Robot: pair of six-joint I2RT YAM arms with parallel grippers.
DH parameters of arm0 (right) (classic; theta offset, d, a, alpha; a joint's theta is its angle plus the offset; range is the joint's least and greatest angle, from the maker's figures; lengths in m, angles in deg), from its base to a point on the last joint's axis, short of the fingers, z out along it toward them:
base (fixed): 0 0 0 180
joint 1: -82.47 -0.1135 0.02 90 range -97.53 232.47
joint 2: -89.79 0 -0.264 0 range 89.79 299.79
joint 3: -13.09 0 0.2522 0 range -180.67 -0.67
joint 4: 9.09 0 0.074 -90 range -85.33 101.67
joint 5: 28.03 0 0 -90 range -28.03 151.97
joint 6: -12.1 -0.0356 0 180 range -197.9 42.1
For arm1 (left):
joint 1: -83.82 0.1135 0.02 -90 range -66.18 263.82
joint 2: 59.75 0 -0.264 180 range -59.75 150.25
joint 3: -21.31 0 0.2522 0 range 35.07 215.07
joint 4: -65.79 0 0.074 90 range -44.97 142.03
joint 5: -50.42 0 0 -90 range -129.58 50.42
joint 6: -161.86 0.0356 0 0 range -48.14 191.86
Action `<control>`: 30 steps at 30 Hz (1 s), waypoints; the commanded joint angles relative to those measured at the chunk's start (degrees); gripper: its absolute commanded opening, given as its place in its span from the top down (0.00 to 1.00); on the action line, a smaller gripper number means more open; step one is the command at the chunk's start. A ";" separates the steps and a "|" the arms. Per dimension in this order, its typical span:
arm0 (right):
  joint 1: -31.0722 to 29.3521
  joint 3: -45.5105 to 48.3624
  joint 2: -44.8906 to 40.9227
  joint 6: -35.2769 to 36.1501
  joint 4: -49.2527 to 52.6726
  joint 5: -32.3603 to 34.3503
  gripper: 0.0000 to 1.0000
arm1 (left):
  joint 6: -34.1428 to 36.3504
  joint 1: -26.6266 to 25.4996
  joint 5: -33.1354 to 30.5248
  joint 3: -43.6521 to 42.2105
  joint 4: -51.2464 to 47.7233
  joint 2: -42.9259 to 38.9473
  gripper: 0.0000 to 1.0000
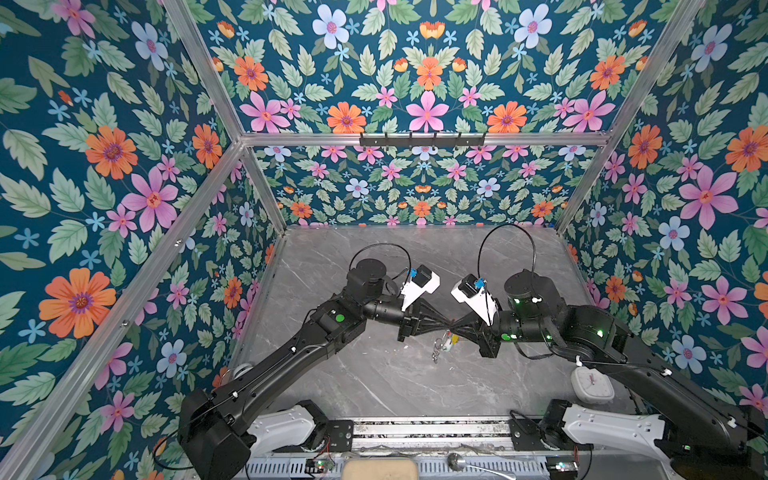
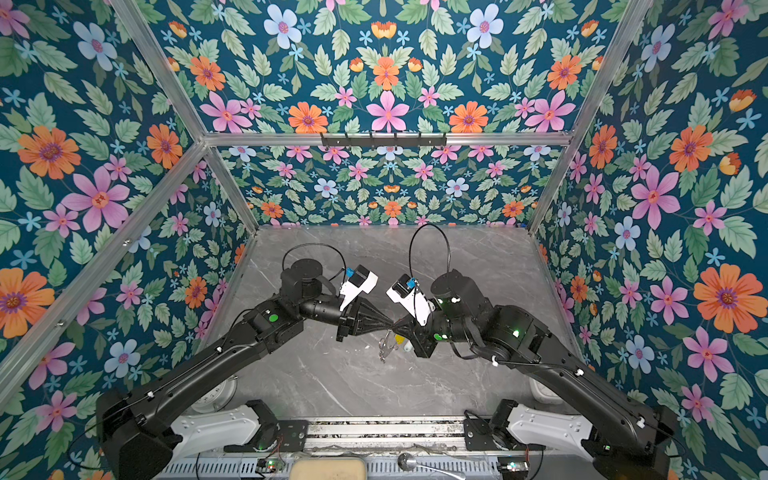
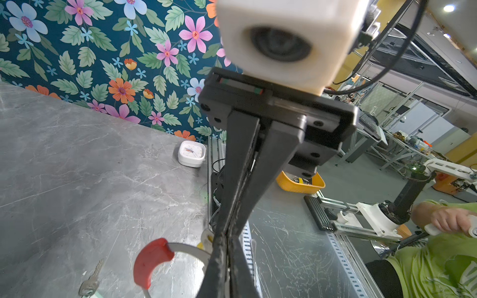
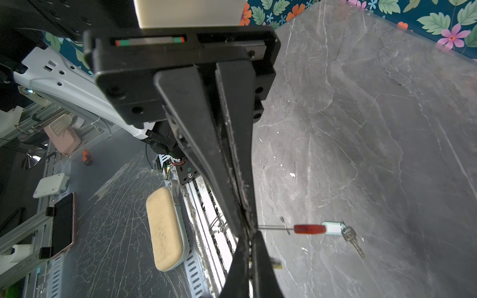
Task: Remove the keys from the keyring
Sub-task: 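Hold the ring with the left gripper while the right gripper pinches the yellow-tagged key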
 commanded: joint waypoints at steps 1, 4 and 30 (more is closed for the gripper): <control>-0.01 0.05 -0.09 -0.48 -3.27 2.42 1.00 | 0.22 -0.31 1.48 0.16 0.75 -0.40 1.00; -0.07 1.15 -0.98 -0.02 -5.54 1.05 1.00 | -0.52 -0.40 0.87 -1.24 3.96 -1.48 1.00; 6.61 20.88 -12.36 -2.65 -35.64 -20.98 0.57 | -8.97 -0.36 -3.23 -10.47 22.79 -9.19 1.00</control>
